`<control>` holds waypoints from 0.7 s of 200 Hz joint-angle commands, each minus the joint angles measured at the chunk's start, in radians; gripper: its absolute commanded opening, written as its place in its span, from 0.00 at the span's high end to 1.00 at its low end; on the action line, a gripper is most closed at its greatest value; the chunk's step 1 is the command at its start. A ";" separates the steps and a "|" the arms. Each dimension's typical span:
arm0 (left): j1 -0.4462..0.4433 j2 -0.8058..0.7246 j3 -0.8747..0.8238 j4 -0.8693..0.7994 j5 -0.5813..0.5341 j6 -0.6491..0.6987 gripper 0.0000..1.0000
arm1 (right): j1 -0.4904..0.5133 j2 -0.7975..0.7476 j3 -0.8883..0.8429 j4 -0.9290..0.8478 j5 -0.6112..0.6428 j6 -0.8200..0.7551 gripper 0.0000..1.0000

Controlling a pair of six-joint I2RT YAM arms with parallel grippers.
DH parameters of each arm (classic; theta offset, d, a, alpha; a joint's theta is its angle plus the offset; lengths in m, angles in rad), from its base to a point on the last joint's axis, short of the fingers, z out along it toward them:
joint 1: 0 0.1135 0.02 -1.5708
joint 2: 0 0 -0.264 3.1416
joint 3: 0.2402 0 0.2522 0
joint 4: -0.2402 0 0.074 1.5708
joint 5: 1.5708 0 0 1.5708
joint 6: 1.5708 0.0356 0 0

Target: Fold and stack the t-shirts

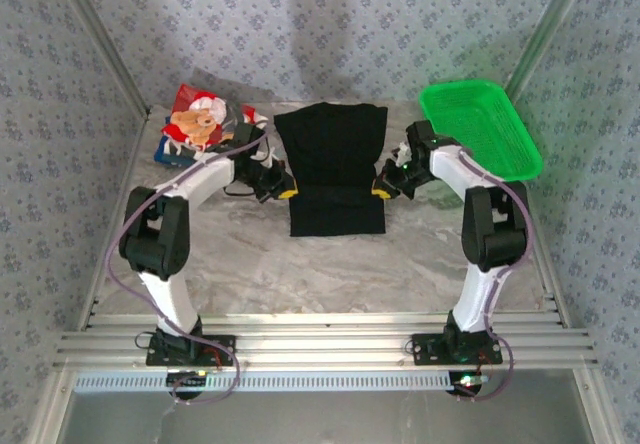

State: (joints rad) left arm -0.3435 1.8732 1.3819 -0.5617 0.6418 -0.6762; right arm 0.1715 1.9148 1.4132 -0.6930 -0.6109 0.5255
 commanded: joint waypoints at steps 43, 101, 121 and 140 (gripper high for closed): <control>0.020 0.201 0.217 -0.023 0.008 0.028 0.89 | -0.048 0.234 0.201 -0.017 -0.056 -0.004 0.82; 0.037 0.239 0.481 -0.006 0.031 -0.097 0.61 | -0.128 0.244 0.411 0.062 -0.119 0.148 0.54; 0.065 0.203 0.476 0.007 -0.008 -0.134 0.56 | -0.144 0.172 0.373 0.088 -0.120 0.159 0.52; 0.084 0.132 0.400 0.014 -0.038 -0.134 0.51 | -0.146 0.077 0.285 0.080 -0.110 0.122 0.51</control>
State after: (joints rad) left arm -0.2928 2.1036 1.8431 -0.5423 0.6365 -0.7712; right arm 0.0277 2.1174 1.7702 -0.6071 -0.6968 0.6445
